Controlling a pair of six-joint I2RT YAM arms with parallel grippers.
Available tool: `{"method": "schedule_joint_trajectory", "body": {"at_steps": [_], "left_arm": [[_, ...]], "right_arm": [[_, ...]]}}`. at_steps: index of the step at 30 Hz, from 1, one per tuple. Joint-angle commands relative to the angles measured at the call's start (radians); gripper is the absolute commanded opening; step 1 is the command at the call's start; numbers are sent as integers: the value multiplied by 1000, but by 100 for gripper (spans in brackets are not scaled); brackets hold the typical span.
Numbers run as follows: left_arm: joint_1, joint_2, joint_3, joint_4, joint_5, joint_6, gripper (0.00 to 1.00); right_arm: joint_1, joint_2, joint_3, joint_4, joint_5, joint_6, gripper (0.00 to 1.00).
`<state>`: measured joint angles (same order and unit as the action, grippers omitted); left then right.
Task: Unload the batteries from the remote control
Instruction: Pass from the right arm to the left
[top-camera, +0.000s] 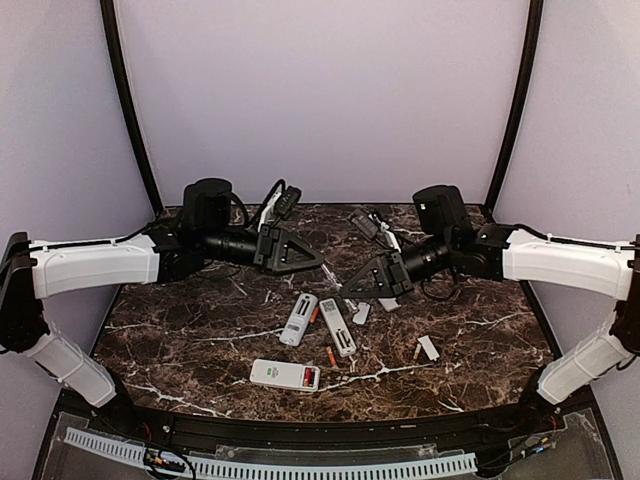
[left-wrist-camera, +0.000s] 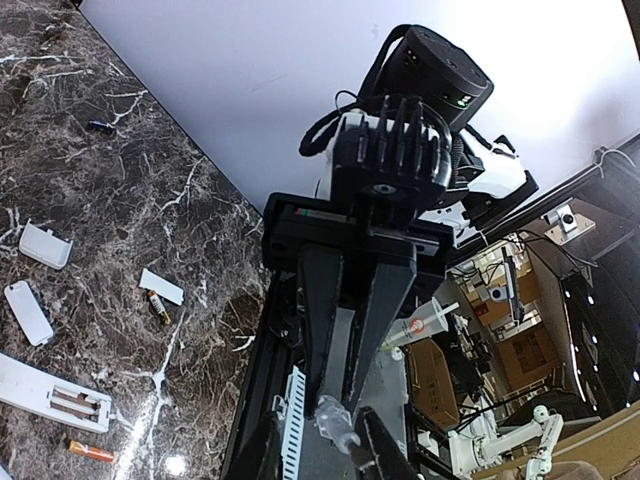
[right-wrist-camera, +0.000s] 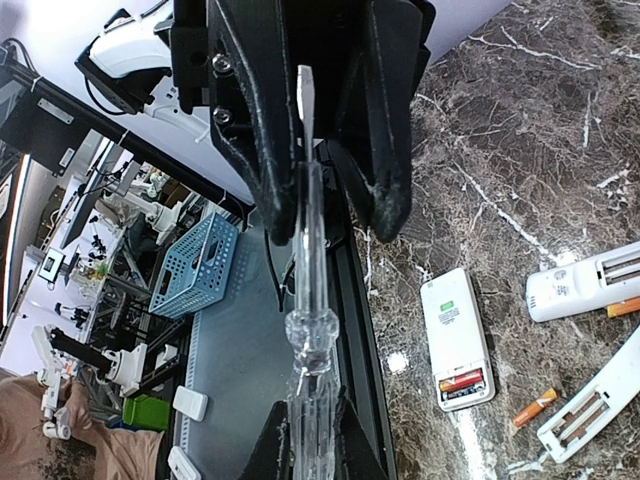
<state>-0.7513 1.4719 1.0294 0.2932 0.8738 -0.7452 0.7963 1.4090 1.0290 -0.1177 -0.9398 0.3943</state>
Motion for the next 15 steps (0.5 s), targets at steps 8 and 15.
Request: {"method": "schedule_joint_trajectory", "body": {"at_steps": [8,15], "left_arm": [[-6,-14,-32,79,29,-37,14],[-5,-5,-54,148,36,-93,4]], "right_arm": [[-19,12,-10,61,-55,15,0],[-22,21,-9,60,-50,15,0]]}}
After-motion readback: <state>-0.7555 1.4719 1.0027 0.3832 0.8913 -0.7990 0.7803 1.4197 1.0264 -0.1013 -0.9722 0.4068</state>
